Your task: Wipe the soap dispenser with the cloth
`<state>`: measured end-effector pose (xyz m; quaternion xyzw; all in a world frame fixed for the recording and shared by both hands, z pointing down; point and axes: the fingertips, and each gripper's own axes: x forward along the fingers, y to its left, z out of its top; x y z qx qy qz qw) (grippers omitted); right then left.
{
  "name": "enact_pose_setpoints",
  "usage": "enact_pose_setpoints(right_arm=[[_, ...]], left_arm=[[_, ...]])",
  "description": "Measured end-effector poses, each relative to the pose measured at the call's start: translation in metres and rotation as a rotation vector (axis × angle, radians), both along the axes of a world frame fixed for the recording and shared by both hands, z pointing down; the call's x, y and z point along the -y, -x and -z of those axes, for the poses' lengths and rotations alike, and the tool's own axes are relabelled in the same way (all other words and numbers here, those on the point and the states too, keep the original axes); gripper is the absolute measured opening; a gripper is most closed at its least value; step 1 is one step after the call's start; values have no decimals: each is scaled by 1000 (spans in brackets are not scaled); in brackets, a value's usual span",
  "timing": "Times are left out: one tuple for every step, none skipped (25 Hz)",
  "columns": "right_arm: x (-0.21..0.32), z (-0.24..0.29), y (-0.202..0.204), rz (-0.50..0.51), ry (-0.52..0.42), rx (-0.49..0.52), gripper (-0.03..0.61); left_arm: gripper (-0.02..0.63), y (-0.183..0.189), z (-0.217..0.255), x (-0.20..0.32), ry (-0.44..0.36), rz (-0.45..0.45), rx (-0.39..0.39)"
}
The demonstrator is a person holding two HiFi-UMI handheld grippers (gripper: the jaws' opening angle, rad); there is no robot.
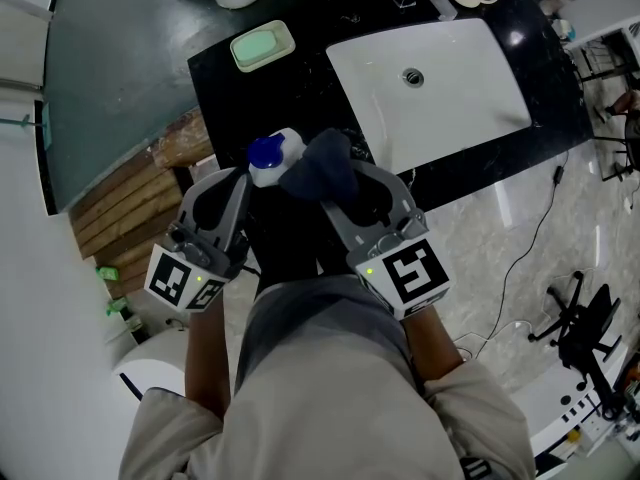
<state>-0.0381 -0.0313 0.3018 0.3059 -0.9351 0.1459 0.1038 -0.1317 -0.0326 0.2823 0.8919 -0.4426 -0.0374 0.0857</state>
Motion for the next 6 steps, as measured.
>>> enact_pose_setpoints(right_arm=[[-1,0,-1,0,-2,0,118],[-2,0,-1,1,-6,0,118],[-3,-1,-2,2,-12,-1,118],[-4,-1,-3,3,-16,-2,118],[-5,-1,-4,4,-18,-1,118],[-6,0,-4,4,-19,0,118]], left_arm=[[8,-1,0,-1,1,4,4],[8,0,-1,-2,4,14,10],[6,0,-2,-2,10,28,16],[6,1,-4,-3,18,41,20],[6,1,-5,-3,26,52,22],[6,1,-6,-4,34,63,24]])
